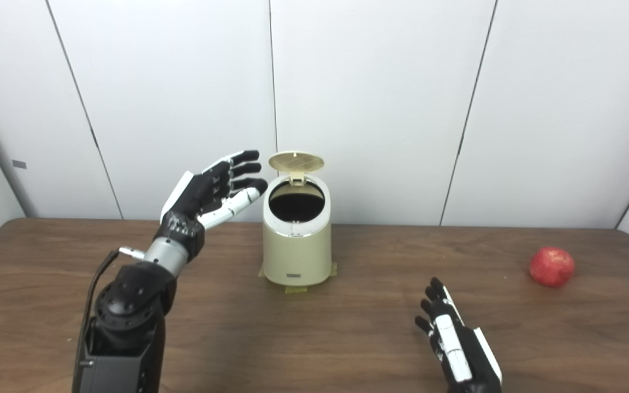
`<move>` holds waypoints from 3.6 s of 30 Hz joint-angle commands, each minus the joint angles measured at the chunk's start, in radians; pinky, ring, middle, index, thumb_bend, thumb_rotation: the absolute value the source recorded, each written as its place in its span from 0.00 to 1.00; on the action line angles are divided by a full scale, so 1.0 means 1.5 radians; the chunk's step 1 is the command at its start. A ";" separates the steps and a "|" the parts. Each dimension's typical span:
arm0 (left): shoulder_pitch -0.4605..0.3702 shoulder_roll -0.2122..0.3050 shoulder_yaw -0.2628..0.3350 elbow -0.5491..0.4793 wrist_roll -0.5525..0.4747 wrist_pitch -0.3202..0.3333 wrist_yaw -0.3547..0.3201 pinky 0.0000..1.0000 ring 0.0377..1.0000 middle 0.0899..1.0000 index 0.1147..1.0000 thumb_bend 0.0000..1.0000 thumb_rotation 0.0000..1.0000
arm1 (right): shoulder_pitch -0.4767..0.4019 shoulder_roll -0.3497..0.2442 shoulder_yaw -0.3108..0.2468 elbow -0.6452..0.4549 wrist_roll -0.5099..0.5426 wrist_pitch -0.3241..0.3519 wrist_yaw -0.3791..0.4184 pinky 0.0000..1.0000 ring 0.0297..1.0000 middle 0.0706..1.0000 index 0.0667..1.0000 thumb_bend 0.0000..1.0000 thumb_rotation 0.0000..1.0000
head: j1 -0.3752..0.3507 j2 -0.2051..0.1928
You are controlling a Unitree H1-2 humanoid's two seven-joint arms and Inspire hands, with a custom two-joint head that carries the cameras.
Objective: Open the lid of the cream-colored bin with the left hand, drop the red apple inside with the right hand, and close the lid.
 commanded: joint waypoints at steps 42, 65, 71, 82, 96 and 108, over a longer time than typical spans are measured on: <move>0.151 0.120 -0.001 -0.022 -0.156 -0.084 0.055 0.92 0.95 0.98 0.99 0.43 0.87 | -0.073 -0.086 -0.092 -0.127 -0.291 0.042 -0.114 0.78 0.83 0.85 0.85 0.71 0.32 | -0.295 0.004; 0.152 0.147 -0.012 -0.085 -0.157 0.010 0.050 0.94 0.95 0.97 0.98 0.40 0.83 | -0.222 -0.280 -0.085 0.041 -0.411 0.139 -0.075 0.83 0.91 0.91 0.89 0.86 0.28 | -0.322 0.010; 0.153 0.154 -0.013 -0.080 -0.154 -0.002 0.048 0.93 0.95 0.98 0.98 0.40 0.83 | -0.268 -0.305 -0.076 0.119 -0.423 0.148 -0.077 0.80 0.91 0.90 0.88 0.87 0.21 | -0.326 0.012; 0.156 0.154 0.000 -0.083 -0.184 0.002 0.045 0.94 0.95 0.97 0.97 0.43 0.78 | -0.330 -0.360 -0.028 0.243 -0.450 0.160 -0.049 0.71 0.87 0.91 0.90 0.90 0.18 | -0.328 0.014; 0.161 0.173 -0.011 -0.115 -0.162 0.023 0.051 0.87 0.92 0.94 0.94 0.38 0.77 | -0.397 -0.388 0.071 0.393 -0.512 0.163 -0.019 0.70 0.88 0.91 0.86 0.93 0.18 | -0.325 0.021; 0.159 0.175 -0.013 -0.124 -0.170 0.031 0.050 0.89 0.92 0.94 0.94 0.33 0.75 | -0.414 -0.383 0.115 0.444 -0.516 0.156 -0.023 0.69 0.86 0.88 0.84 0.90 0.19 | -0.326 0.024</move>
